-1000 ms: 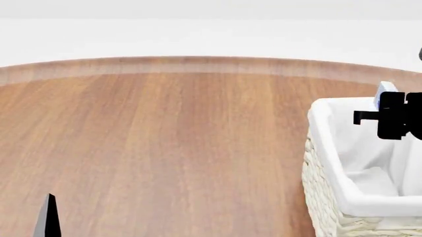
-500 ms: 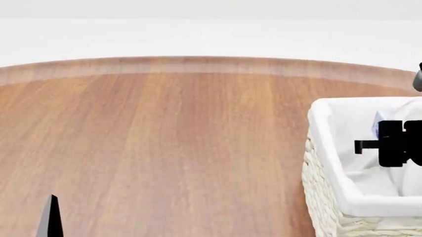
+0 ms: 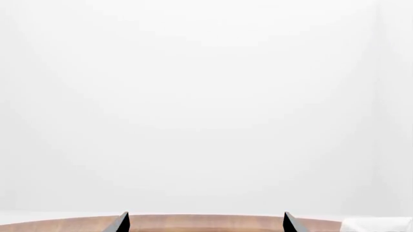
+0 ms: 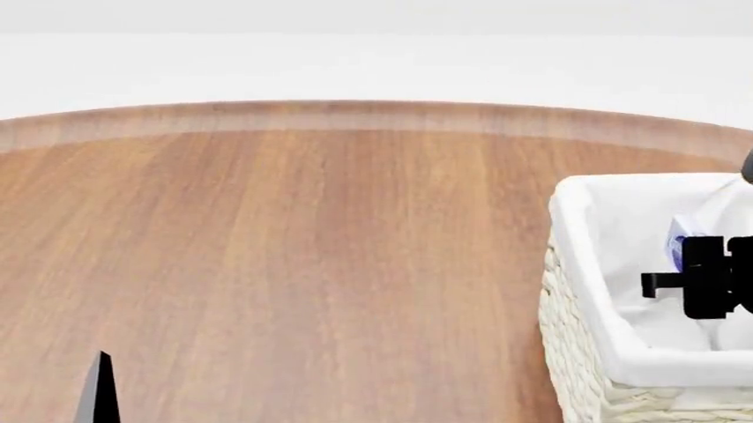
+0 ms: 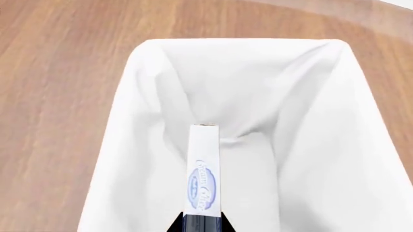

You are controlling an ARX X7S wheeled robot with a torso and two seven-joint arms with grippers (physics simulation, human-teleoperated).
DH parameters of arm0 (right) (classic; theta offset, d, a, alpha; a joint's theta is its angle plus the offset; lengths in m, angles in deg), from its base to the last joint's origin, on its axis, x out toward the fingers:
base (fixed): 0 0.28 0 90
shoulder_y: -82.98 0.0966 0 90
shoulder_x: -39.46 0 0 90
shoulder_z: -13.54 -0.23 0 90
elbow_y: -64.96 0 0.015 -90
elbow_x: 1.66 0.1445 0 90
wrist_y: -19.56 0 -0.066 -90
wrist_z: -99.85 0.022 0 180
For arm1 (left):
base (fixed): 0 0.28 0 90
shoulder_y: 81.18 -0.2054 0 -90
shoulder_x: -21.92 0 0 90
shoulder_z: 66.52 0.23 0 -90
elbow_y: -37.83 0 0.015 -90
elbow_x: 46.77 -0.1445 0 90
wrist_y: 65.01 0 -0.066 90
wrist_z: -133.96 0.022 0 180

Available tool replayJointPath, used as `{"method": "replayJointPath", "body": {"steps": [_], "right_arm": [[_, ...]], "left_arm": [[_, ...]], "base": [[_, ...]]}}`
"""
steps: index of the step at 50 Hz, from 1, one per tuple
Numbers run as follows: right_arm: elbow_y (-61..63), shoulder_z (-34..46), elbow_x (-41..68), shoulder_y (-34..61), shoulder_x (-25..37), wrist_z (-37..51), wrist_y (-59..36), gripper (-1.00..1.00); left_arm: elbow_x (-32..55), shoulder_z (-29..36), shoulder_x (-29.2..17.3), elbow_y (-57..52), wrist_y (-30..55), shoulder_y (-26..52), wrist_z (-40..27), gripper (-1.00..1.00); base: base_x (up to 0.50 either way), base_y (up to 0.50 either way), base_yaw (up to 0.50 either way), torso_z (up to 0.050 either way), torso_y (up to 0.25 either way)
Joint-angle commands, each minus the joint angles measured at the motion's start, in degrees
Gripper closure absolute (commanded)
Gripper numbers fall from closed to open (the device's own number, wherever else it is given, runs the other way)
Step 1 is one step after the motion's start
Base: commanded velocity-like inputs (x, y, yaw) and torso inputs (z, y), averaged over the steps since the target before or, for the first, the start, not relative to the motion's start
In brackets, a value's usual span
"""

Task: Pick up the cream cheese box, and put it in the basket.

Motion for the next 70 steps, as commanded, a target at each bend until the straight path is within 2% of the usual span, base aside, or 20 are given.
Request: {"method": "replayJointPath", "body": {"steps": [1, 19, 20, 43, 51, 60, 70], "right_arm": [[-2.4, 0.1, -1.3, -0.1, -1.1, -2.2, 2.4, 1.0], [-5.4, 0.6, -2.3, -0.2, -2.3, -3.4, 4.2, 1.0], [-6.3, 0.4, -2.5, 0.1, -2.6, -3.1, 4.5, -1.0], [-4.0, 0.3, -2.5, 0.5, -1.1, -2.4, 3.2, -1.0], [2.6, -2.7, -2.6, 5.2, 0.9, 3.7, 4.6, -1.0], [16.5, -3.9, -1.9, 7.9, 3.6, 7.7, 3.3, -1.0], [28.1, -8.5, -0.8, 4.8, 5.2, 18.3, 6.8, -1.0]], "left_arm": [[-0.3, 0.5, 0.0, 0.2, -0.2, 0.0, -0.1, -1.0], [-0.2, 0.7, -0.3, 0.3, -0.2, 0.2, -0.3, -1.0], [-0.2, 0.7, -0.3, 0.2, -0.2, 0.2, -0.3, -1.0], [0.1, 0.6, -0.7, 0.2, -0.3, 0.3, -0.6, -1.0], [-0.1, 0.9, -0.7, 0.2, -0.6, 0.1, -0.7, -1.0], [-0.2, 1.1, -0.7, 0.4, -0.6, 0.3, -0.8, -1.0], [-0.2, 1.1, -0.8, 0.5, -1.0, 0.2, -0.9, -1.0]], "base": [[0.0, 0.0, 0.0, 0.0, 0.0], [0.0, 0.0, 0.0, 0.0, 0.001], [0.0, 0.0, 0.0, 0.0, 0.0], [0.0, 0.0, 0.0, 0.0, 0.0], [0.0, 0.0, 0.0, 0.0, 0.0], [0.0, 0.0, 0.0, 0.0, 0.0], [0.0, 0.0, 0.0, 0.0, 0.0]]}}
